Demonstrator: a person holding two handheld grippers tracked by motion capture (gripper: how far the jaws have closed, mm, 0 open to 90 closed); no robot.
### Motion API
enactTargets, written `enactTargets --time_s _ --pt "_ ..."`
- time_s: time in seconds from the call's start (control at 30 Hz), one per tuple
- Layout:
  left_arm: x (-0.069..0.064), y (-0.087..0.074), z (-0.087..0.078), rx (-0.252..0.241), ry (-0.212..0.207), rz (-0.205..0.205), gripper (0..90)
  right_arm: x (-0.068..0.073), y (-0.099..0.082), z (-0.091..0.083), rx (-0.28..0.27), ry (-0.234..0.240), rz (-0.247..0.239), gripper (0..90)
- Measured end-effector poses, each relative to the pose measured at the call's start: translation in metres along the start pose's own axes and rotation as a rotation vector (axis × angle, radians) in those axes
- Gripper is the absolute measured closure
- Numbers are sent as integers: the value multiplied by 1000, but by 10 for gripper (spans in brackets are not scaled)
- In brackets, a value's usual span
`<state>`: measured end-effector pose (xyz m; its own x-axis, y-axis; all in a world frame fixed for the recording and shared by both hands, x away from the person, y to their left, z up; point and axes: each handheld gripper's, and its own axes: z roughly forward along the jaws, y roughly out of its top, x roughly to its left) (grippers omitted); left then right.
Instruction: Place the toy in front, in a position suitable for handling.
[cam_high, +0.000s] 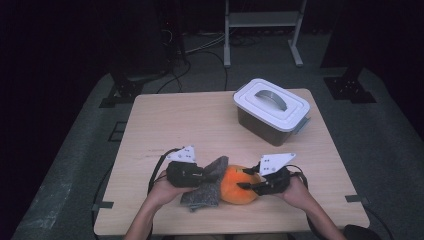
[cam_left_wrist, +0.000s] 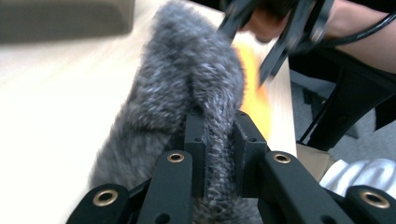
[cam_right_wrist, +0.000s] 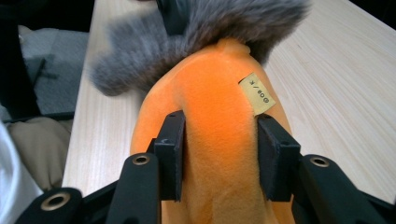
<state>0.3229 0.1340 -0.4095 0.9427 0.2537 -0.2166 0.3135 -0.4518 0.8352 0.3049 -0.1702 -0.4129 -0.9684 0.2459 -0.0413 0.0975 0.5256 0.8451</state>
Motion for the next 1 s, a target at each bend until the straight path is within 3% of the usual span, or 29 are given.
enactTargets --time_s 0.03,0.07,0.13,0.2,0.23,0.27,0.33,0.43,0.47,0.53,0.67,0.73,0.8,1.0 --pt "0 0 0 0 0 0 789 0 0 0 0 0 0 553" --pt "2 -5 3 33 12 -4 789 -6 -4 -7 6 15 23 533" --pt "3 -6 4 31 7 -10 788 -10 -7 -11 -1 16 44 518" --pt "0 -3 8 17 -14 -2 788 -17 -11 -19 13 47 106 398" --pt "0 -3 8 17 -14 -2 788 -17 -11 -19 13 47 106 398" --pt "-2 0 9 17 -19 7 788 -17 -9 -19 23 39 112 338" --pt "-5 3 12 8 -36 17 788 -11 0 -21 37 -2 90 286" --pt "-8 6 12 13 -38 30 789 -9 2 -18 28 5 99 319" --pt "-10 9 11 19 -33 36 789 -8 2 -15 36 8 103 449" --pt "-13 13 7 7 -32 42 790 -3 4 -13 32 -17 56 529" --pt "-16 21 2 -17 -35 64 789 2 8 -6 -11 -11 37 555" --pt "-19 30 -4 -65 -53 75 789 4 9 0 -40 2 39 557" --pt "-19 33 -6 -78 -58 82 789 5 9 3 -58 16 43 557" --pt "-14 28 -1 -75 -59 80 795 0 5 5 -46 23 53 558"
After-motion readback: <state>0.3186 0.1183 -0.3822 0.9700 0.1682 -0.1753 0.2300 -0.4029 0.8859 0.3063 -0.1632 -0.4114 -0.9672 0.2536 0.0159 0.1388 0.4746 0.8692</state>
